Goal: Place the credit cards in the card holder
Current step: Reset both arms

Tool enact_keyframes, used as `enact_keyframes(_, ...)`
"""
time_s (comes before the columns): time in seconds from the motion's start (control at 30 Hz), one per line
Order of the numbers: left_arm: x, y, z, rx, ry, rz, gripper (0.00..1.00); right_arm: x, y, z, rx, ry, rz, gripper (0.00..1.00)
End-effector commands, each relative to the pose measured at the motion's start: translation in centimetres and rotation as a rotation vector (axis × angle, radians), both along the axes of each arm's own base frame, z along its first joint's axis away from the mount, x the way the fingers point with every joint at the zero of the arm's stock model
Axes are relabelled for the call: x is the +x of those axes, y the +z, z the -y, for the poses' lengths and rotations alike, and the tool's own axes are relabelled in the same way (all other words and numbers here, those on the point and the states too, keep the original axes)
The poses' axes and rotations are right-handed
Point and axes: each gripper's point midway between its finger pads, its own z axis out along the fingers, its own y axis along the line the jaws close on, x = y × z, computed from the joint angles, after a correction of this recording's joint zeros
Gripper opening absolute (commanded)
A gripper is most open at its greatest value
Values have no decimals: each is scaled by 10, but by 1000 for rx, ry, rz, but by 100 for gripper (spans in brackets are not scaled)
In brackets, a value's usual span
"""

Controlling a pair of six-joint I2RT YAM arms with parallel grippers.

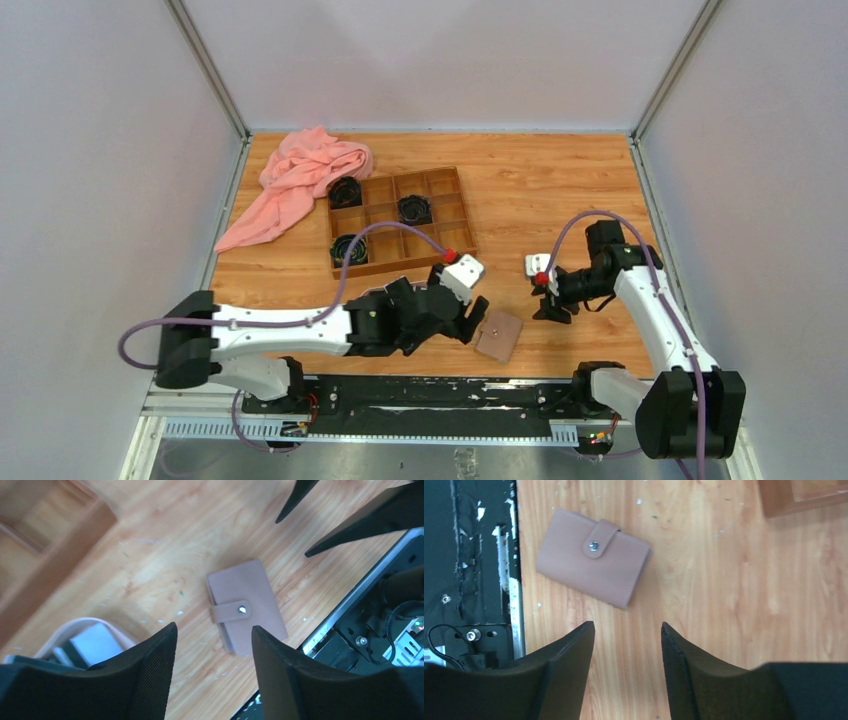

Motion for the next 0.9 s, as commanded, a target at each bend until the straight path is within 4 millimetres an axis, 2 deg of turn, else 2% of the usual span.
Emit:
enact_keyframes(0.0, 12, 26, -44, -14, 38, 95, 81, 17, 24, 9, -33, -147, -43, 61)
enact_keyframes(0.13, 26, 58, -80, -168, 66, 79, 99, 39, 54, 21, -31, -322, -44, 78)
enact_keyframes(0.27, 54, 94, -134, -291, 157, 65, 100, 59, 90, 24, 51, -463, -26, 87)
enact_keyframes(0.33, 66, 114, -166, -334, 217, 67, 100, 72, 109, 29, 120, -550, -8, 96)
enact_keyframes(0.37, 68, 121, -179, -346, 224, 66, 100, 81, 117, 35, 145, -622, 1, 100)
enact_keyframes(0.43, 75, 132, -206, -343, 274, 74, 100, 101, 129, 53, 177, -789, 23, 100)
enact_keyframes(0.5, 80, 134, -226, -331, 311, 69, 100, 109, 143, 66, 216, -880, 42, 100)
enact_keyframes(0.63, 81, 124, -245, -288, 357, 49, 100, 107, 166, 76, 287, -909, 78, 99)
enact_keyframes(0.73, 73, 118, -244, -273, 332, 24, 100, 103, 175, 77, 305, -919, 101, 98)
enact_keyframes(0.87, 63, 119, -247, -277, 327, 34, 100, 99, 178, 74, 350, -973, 56, 98)
